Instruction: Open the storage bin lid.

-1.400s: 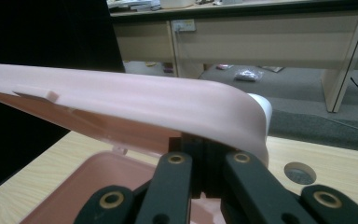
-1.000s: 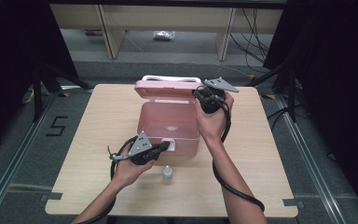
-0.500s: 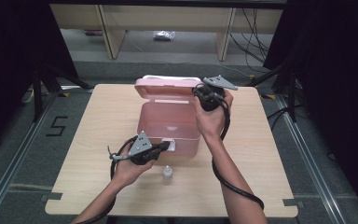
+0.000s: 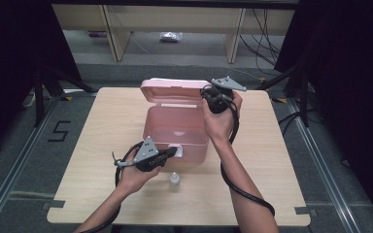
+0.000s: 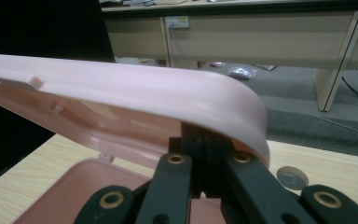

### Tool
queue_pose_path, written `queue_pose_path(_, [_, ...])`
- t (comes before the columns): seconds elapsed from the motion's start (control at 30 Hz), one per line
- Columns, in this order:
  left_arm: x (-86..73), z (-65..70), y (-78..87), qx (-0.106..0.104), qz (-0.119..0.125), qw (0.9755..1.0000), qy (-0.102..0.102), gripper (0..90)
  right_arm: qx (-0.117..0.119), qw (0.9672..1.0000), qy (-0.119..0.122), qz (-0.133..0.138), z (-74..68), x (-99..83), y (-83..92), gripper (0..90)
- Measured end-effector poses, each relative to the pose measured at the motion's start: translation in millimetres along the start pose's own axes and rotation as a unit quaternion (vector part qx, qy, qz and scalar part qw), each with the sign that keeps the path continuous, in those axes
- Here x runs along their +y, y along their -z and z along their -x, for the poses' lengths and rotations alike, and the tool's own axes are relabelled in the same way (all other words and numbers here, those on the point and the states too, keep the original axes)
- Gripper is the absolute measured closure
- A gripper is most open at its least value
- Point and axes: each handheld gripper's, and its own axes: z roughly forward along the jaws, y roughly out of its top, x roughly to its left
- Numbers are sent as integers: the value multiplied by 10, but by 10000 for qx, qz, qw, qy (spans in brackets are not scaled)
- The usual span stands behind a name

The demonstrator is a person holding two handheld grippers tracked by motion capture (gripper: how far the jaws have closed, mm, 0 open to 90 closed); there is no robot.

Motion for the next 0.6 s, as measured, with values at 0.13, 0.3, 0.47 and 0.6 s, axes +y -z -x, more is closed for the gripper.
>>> queue_pose_path(0.13, [0, -1, 0, 1, 1, 10000, 4, 894, -10, 10000, 81, -17, 13, 8, -22, 900])
queue_pose_path(0.3, [0, -2, 1, -4, 0, 10000, 3, 894, -34, 10000, 86, -23, 13, 11, -51, 900])
queue_pose_path(0.47, [0, -1, 0, -4, 3, 10000, 7, 894, -61, 9999, 90, -63, 16, 19, -71, 900])
queue_pose_path(0.6, [0, 0, 0, -1, 4, 10000, 0, 894, -71, 9999, 67, -73, 19, 23, -87, 900])
